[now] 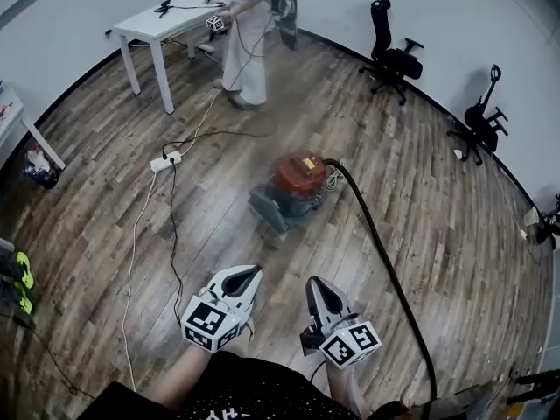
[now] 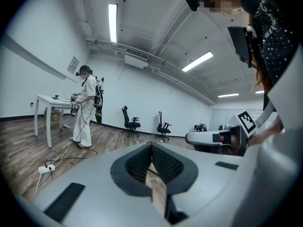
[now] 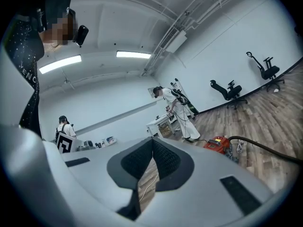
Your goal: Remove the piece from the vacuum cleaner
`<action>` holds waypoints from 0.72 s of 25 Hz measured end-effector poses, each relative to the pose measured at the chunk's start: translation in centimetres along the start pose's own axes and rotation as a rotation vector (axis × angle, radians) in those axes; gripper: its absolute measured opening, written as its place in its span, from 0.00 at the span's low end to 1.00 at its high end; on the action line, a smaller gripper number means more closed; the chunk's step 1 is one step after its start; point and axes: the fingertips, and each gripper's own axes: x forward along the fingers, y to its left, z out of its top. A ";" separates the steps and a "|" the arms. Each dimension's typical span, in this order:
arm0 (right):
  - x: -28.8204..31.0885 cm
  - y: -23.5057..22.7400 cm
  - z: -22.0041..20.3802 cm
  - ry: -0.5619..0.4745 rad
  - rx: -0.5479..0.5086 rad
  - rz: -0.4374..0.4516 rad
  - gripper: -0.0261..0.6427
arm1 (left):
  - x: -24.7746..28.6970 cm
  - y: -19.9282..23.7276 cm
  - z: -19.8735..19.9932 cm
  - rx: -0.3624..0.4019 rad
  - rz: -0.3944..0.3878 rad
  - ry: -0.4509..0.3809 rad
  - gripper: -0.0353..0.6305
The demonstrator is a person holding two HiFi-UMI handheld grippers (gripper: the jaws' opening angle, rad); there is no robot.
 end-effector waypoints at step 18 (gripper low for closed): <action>13.1 -8.0 2.4 0.007 0.014 -0.034 0.06 | 12.0 12.0 1.3 0.070 -0.111 0.063 0.07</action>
